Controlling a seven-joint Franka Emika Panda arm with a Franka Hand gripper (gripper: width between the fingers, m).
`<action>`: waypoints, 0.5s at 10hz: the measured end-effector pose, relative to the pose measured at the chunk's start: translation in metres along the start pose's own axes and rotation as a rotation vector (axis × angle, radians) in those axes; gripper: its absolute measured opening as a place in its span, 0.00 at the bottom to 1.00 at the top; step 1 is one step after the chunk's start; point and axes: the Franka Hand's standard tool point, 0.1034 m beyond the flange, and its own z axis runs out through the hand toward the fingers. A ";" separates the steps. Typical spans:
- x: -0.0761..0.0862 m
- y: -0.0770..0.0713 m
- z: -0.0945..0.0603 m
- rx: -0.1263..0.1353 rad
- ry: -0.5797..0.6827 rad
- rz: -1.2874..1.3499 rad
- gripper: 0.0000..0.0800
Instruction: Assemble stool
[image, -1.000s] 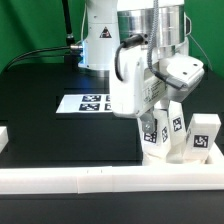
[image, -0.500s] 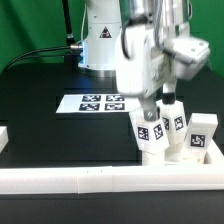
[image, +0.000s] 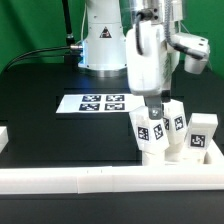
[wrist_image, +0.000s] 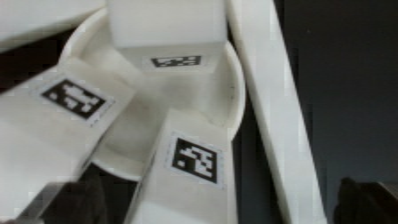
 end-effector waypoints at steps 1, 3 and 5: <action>0.000 -0.010 -0.005 -0.006 -0.004 -0.190 0.81; 0.005 -0.017 -0.015 0.009 -0.009 -0.416 0.81; 0.005 -0.017 -0.015 0.010 -0.002 -0.515 0.81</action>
Offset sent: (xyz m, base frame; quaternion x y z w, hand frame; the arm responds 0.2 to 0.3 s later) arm 0.0037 0.0068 0.0154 -0.0030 -0.0081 -0.1370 0.9905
